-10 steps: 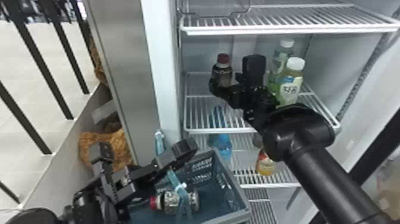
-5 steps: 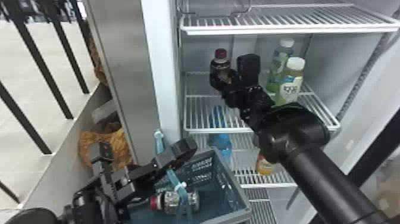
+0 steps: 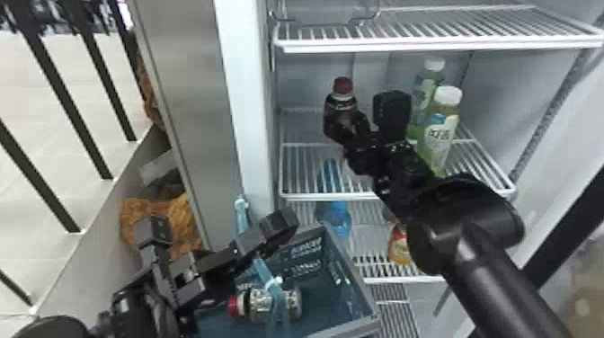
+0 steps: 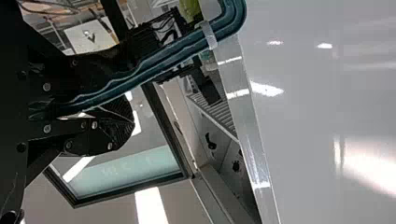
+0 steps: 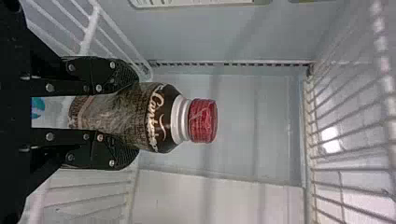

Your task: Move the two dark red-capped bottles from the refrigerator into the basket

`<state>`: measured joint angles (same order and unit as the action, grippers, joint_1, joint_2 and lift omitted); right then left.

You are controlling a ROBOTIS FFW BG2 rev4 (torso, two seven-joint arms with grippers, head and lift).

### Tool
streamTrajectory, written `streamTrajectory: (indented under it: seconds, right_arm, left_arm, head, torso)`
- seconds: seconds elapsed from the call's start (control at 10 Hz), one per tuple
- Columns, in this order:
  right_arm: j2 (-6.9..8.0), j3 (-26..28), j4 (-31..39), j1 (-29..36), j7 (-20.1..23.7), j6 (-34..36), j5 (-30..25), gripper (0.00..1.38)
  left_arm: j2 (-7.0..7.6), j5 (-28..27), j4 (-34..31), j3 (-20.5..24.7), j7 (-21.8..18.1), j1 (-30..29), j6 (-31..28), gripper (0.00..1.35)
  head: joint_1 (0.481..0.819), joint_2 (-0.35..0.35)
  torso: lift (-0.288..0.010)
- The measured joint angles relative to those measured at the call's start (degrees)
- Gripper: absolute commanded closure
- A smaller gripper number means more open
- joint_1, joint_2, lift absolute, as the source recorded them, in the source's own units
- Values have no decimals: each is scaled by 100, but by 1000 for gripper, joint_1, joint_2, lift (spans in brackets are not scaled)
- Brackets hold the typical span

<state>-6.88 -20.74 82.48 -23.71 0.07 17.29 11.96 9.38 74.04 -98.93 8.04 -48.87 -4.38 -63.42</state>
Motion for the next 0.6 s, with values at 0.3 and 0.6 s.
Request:
streamTrajectory:
  seconds: [0.3, 0.6]
  right_arm:
    - [-179, 122, 1270, 826, 30, 331, 251, 1282]
    - [-338, 378, 2788, 1867, 91, 704, 515, 1282]
  left_arm:
    - [-9, -9, 0, 13, 0, -13, 0, 1202]
    - [-31, -15, 0, 26, 0, -33, 0, 1202]
  head:
    - [649, 7]
    - [675, 9]
  torso:
    - [-34]
    - [-34]
